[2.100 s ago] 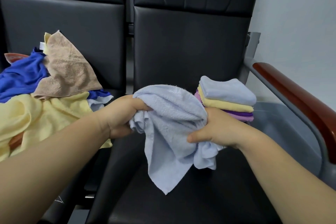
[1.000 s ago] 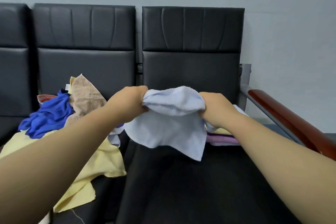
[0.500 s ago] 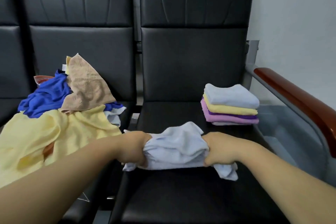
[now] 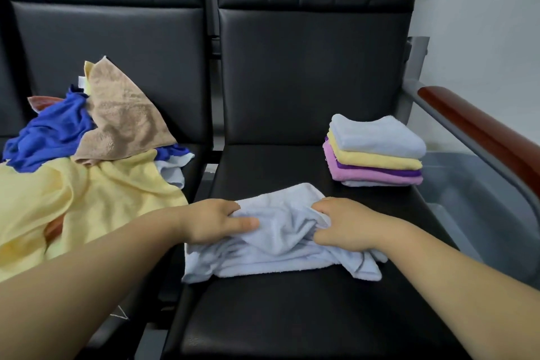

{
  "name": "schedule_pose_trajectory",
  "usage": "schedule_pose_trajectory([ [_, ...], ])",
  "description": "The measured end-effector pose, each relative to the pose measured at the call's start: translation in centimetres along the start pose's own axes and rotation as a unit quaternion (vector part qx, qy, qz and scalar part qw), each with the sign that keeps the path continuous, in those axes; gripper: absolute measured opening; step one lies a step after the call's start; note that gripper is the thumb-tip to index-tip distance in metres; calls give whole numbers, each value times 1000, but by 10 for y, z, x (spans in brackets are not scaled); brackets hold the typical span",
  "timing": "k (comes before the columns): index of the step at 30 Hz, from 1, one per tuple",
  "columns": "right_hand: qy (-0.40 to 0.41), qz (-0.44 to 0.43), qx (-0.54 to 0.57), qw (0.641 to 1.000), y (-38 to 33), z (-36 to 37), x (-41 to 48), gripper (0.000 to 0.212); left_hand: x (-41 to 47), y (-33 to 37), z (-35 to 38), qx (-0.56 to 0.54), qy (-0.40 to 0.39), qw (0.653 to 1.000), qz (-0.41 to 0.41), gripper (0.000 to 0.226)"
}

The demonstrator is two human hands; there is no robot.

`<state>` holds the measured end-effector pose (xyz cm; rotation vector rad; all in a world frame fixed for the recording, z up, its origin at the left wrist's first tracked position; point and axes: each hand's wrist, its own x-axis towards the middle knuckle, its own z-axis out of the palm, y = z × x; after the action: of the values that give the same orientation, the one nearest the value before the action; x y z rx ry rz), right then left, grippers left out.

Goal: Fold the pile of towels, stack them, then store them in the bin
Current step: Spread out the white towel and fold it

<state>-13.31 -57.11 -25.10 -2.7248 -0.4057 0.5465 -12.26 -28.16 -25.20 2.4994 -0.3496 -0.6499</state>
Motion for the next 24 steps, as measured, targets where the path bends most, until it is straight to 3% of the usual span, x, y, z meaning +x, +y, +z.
schedule_pose_trajectory([
  [3,-61,17,18,998,-2,-4,-4,25,-9,5,0,2,-58,997,-46,52],
  [6,-107,51,75,990,-1,-9,-12,47,-7,-1,1,60,-70,994,-56,54],
  [9,-74,93,156,981,-1,-12,-12,64,-3,-7,1,104,-43,992,-50,54],
  [13,30,135,99,985,7,-5,0,41,0,-6,2,150,1,989,-10,34],
  [17,57,164,23,984,15,2,14,28,0,-1,4,140,8,990,10,9],
  [20,72,170,9,983,14,-3,22,15,1,-2,6,131,12,991,15,10],
  [22,126,186,27,974,21,-7,23,3,2,-2,7,123,12,992,11,16],
  [24,185,186,47,964,29,-8,21,7,3,-4,6,116,14,993,10,20],
])
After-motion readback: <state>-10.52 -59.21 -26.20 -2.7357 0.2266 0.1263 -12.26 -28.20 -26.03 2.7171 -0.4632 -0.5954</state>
